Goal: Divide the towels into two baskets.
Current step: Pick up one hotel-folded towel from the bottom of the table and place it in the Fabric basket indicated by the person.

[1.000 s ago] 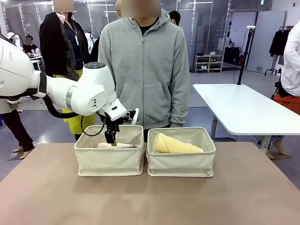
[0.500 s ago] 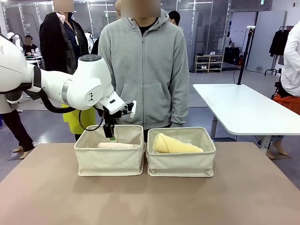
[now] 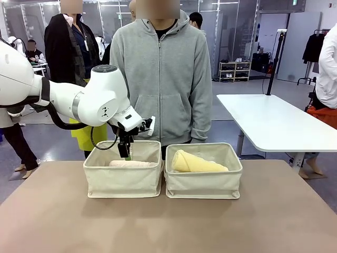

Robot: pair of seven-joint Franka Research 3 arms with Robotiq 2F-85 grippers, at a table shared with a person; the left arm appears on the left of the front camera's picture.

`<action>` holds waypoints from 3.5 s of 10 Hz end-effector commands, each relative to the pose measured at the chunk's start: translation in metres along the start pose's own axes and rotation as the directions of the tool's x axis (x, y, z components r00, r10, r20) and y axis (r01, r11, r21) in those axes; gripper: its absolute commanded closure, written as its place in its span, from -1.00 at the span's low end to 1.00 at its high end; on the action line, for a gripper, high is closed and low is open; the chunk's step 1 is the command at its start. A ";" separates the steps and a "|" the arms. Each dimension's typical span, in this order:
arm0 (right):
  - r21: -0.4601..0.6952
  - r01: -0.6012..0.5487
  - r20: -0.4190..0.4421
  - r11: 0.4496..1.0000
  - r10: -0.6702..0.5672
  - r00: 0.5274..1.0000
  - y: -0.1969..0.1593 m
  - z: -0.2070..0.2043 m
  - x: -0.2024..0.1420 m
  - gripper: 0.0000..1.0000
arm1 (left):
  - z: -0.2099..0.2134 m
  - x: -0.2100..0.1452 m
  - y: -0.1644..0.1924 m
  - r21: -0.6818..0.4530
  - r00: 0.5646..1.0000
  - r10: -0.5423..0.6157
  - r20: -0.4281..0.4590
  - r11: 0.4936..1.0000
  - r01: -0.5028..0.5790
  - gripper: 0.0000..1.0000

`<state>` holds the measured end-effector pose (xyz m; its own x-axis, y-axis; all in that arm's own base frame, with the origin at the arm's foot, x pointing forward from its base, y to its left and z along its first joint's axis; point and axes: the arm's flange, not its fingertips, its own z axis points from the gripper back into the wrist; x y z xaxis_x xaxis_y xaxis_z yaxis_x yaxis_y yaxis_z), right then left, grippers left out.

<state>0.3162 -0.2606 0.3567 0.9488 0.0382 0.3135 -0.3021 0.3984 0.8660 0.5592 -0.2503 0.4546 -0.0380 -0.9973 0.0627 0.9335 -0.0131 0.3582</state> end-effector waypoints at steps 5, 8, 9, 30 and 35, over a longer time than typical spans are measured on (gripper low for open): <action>-0.014 -0.001 0.001 1.000 0.001 1.000 0.003 -0.001 -0.003 -1.00 | 0.021 -0.008 0.006 -0.021 0.998 0.053 0.036 0.998 -0.052 -1.00; -0.014 -0.001 0.001 1.000 0.001 1.000 0.003 -0.001 -0.003 -1.00 | 0.087 -0.061 -0.018 -0.130 0.940 0.284 0.188 0.956 -0.263 -1.00; -0.014 -0.001 0.001 1.000 0.001 1.000 0.003 -0.001 -0.003 -1.00 | 0.096 -0.080 -0.037 -0.221 0.905 0.359 0.230 0.925 -0.310 -1.00; -0.014 -0.001 0.001 1.000 0.001 1.000 0.003 -0.001 -0.003 -1.00 | 0.055 -0.413 -0.268 -0.871 0.052 0.969 0.241 0.239 -0.428 -1.00; -0.014 -0.001 0.001 1.000 0.001 1.000 0.003 -0.001 -0.003 -1.00 | 0.055 -0.413 -0.268 -0.871 0.052 0.969 0.241 0.239 -0.428 -1.00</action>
<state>0.3156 -0.2609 0.3575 0.9483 0.0368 0.3153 -0.3031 0.3994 0.8652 0.3102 0.1667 0.3793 0.8153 -0.0359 0.5779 0.5488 0.3658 -0.7517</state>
